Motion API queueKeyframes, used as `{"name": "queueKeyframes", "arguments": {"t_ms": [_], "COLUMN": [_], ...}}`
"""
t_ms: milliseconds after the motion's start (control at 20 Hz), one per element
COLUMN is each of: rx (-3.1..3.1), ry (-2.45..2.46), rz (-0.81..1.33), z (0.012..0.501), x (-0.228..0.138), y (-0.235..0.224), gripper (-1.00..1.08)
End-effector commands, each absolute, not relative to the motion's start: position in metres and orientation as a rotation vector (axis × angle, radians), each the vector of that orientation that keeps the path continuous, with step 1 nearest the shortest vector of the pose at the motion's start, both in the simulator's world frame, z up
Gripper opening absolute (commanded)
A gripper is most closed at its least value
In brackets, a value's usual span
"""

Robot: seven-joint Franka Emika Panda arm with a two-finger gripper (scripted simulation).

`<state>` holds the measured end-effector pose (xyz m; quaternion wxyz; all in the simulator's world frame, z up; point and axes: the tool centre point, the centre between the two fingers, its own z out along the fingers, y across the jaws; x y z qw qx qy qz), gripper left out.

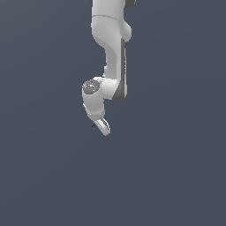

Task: Pick up the object and move it to a goal position.

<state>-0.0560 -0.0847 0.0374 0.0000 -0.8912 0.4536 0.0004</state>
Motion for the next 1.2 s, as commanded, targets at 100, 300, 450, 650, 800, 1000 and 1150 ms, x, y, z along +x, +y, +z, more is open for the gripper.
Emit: {"name": "queueKeyframes", "arguments": {"t_ms": [100,300,450,650,800,1000,1150], "rx": [-2.800,-2.801,-2.801,-2.801,-2.802,-2.802,-2.802], "ry": [1.425,1.427,1.428,1.428,1.428,1.428,1.428], "rz": [-0.001,-0.001,-0.002,-0.002,-0.002,-0.002,-0.002], "z": [0.065,0.098,0.126,0.164,0.192,0.228,0.252], "x": [-0.043,-0.028,-0.015,0.004,0.017,0.035,0.047], "y": [-0.075,-0.064,-0.055,-0.042,-0.032,-0.020,-0.011], "gripper": [-1.00,-1.00,-1.00,-1.00,-1.00,-1.00,-1.00]}}
